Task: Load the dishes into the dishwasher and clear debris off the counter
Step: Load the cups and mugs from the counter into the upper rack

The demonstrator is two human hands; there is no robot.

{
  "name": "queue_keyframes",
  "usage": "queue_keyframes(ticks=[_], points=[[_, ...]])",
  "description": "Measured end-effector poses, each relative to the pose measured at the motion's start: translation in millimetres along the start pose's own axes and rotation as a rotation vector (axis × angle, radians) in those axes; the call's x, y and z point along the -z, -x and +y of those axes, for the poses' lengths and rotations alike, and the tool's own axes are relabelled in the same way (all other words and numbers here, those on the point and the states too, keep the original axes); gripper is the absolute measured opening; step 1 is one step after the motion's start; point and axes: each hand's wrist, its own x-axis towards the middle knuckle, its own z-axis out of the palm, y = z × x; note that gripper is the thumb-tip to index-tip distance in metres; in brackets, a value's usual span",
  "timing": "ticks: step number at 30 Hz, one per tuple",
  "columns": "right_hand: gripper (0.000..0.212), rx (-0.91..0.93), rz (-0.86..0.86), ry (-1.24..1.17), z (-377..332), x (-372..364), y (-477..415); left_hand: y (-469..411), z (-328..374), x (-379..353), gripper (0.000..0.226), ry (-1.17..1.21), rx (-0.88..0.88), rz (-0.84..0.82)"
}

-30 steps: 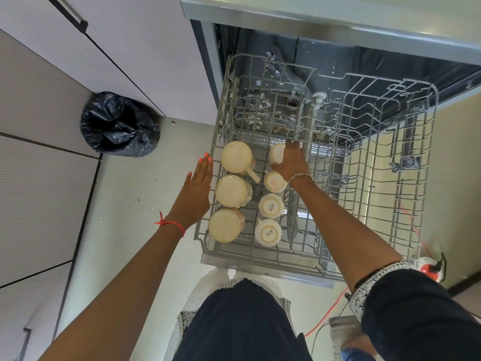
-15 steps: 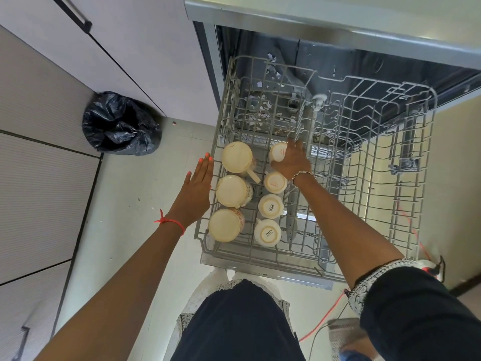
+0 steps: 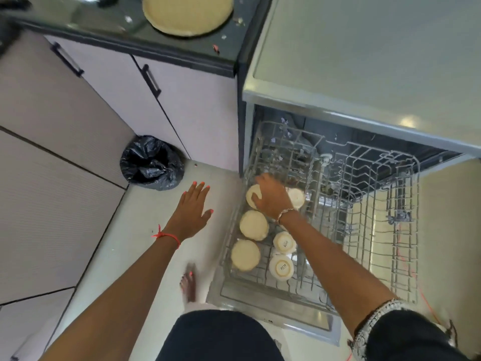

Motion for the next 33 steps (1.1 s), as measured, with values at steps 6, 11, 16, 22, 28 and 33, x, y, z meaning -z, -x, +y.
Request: queue_keyframes(ticks=[6,11,16,22,28,33], points=[[0.026,0.137,-0.062,0.102,-98.6,-2.7,-28.2,6.2,-60.0,50.6,0.094,-0.056,-0.021,0.03],[0.028,0.101,-0.075,0.119,-175.4,-14.5,-68.8,11.4,-132.5,95.2,0.087,-0.098,-0.021,0.053],[0.026,0.119,-0.071,0.132,-252.7,-14.5,-117.6,9.3,-205.1,153.6,0.081,-0.096,-0.024,0.119],[0.025,0.212,-0.002,0.138,-325.9,13.5,-173.0,-4.7,-262.3,217.5,0.067,-0.054,-0.021,0.288],[0.025,0.34,0.128,0.162,-380.7,59.6,-248.9,-39.4,-304.5,285.2,0.059,-0.08,0.001,0.441],[0.025,0.396,0.259,0.077,-414.8,100.5,-307.6,-84.2,-329.2,346.7,0.054,-0.04,0.001,0.545]])
